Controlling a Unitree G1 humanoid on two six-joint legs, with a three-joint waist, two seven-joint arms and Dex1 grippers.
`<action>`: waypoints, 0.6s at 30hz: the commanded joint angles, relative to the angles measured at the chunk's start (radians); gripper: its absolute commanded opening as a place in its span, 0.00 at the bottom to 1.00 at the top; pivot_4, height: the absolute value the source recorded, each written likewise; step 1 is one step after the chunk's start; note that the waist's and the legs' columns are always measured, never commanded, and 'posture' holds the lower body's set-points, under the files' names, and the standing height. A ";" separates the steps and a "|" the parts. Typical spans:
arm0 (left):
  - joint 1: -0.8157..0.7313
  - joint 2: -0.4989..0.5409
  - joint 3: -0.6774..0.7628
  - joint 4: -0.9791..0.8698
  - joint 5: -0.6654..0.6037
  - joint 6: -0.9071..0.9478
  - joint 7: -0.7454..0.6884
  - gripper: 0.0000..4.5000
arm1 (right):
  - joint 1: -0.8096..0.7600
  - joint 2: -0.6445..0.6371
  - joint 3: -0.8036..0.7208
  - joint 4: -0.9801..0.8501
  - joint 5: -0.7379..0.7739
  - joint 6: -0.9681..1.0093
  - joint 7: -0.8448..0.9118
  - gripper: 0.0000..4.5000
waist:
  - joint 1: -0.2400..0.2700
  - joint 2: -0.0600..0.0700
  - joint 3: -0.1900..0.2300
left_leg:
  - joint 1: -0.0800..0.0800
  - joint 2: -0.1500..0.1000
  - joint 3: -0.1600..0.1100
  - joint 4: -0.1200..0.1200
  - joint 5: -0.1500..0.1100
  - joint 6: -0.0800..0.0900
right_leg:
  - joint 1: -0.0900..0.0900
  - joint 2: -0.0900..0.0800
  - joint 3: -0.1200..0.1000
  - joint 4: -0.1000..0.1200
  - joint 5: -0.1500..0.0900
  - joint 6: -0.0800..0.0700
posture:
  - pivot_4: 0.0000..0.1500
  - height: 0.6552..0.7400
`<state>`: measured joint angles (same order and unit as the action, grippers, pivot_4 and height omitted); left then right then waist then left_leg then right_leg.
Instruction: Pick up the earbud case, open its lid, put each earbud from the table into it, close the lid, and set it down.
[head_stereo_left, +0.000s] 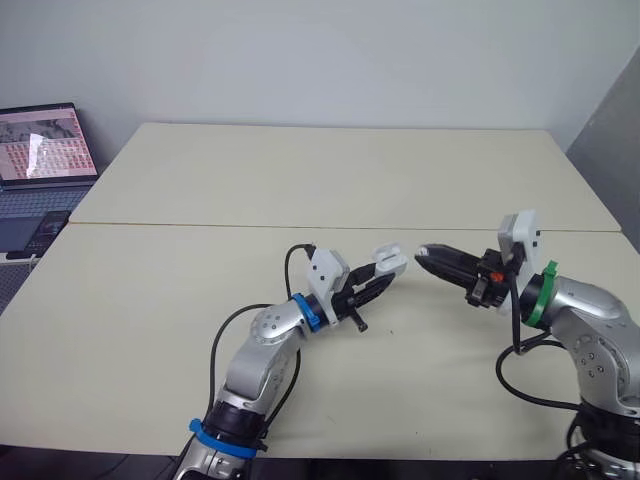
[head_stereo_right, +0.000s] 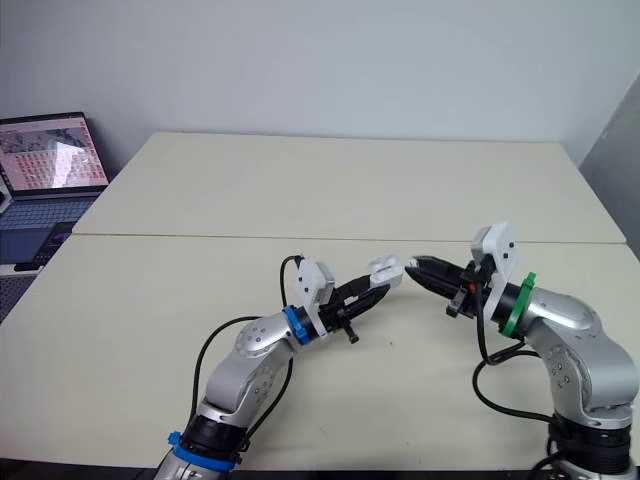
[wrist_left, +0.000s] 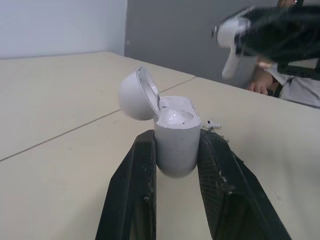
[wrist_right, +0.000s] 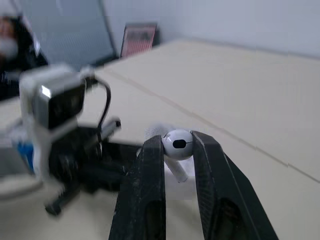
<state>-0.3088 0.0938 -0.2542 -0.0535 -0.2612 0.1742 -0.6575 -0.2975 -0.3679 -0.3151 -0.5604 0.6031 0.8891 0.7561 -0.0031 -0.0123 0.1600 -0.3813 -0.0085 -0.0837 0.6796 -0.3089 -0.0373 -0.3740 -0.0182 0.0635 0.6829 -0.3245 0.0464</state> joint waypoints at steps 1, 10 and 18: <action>-0.046 -0.046 -0.022 0.025 0.030 -0.059 0.023 0.17 | -0.039 0.088 -0.052 -0.069 0.131 0.043 -0.171 0.09 | 0.000 0.000 0.000 | 0.000 0.000 0.000 0.000 0.000 0.000 | 0.000 0.000 0.000 0.000 0.000 0.000 | 1.00 1.00; -0.055 -0.092 0.001 0.043 0.042 -0.130 0.073 0.17 | 0.025 0.202 0.042 -0.085 0.169 -0.001 -0.386 0.09 | -0.006 0.001 0.000 | 0.000 0.000 0.000 0.000 0.000 0.000 | -0.001 0.000 0.000 0.000 0.000 0.000 | 1.00 1.00; -0.042 -0.083 -0.006 0.034 0.041 -0.142 0.074 0.17 | 0.082 0.221 0.117 -0.071 0.163 -0.078 -0.439 0.09 | -0.010 0.001 0.000 | 0.000 0.000 0.001 0.000 0.000 0.000 | -0.001 0.000 -0.001 0.000 0.000 0.000 | 1.00 1.00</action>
<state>-0.3514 0.0163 -0.2659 0.0098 -0.2192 0.0558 -0.5857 -0.2126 -0.1451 -0.2029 -0.6109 0.7571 0.8446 0.3233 -0.0128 -0.0117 0.1597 -0.3814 -0.0085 -0.0831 0.6792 -0.3088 -0.0373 -0.3747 -0.0180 0.0627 0.6830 -0.3245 0.0465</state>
